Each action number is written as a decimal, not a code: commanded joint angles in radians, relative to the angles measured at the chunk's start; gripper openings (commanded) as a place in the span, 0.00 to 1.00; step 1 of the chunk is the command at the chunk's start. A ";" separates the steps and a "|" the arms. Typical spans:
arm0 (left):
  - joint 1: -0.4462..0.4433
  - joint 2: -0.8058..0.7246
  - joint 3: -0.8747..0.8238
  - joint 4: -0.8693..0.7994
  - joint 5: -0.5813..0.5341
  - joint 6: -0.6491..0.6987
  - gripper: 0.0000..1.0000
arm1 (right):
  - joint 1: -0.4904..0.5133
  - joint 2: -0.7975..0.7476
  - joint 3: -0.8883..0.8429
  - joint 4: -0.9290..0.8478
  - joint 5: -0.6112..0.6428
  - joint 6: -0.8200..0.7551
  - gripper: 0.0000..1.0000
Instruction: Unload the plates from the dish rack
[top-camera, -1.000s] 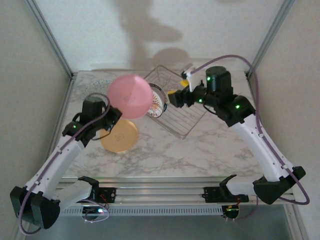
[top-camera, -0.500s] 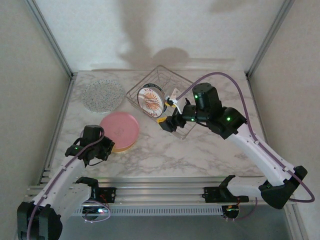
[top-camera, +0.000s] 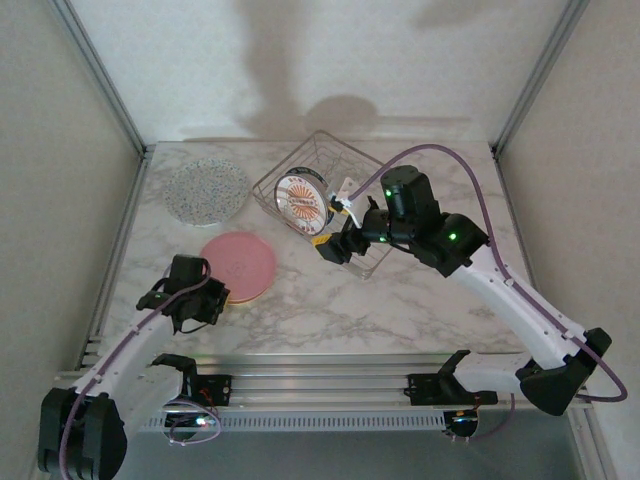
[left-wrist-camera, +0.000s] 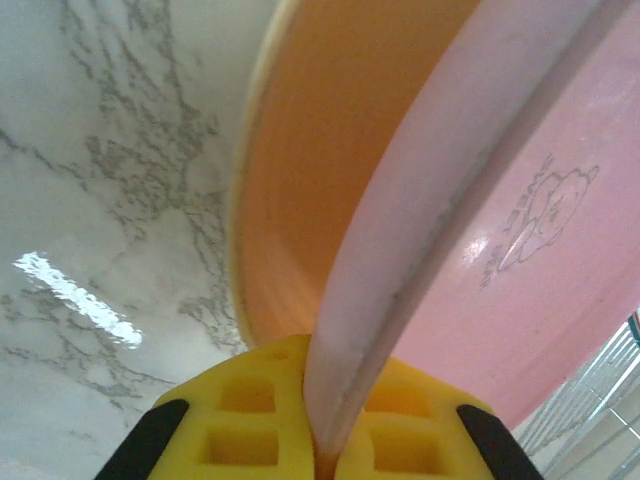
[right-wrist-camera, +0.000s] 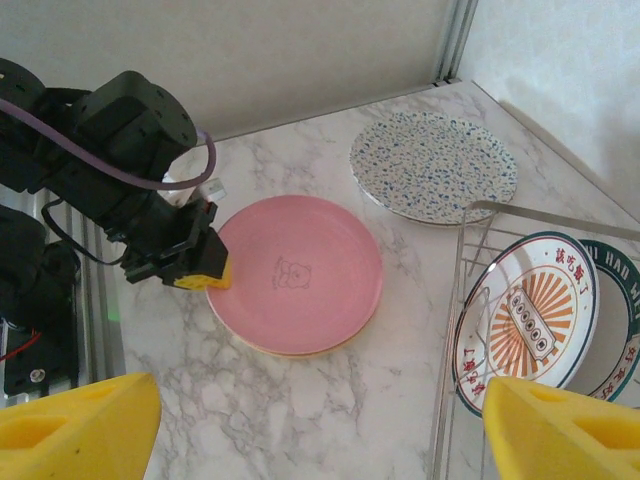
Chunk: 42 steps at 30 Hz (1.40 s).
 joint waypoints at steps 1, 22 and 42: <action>0.012 -0.006 -0.018 0.062 -0.007 -0.029 0.00 | 0.014 0.004 0.022 0.025 0.010 -0.004 0.84; 0.013 -0.050 0.024 -0.003 -0.005 -0.017 0.52 | 0.020 0.019 0.047 0.066 0.158 0.069 0.85; 0.013 -0.133 0.332 -0.152 -0.095 0.000 0.62 | -0.136 0.190 0.137 0.062 0.302 0.281 0.76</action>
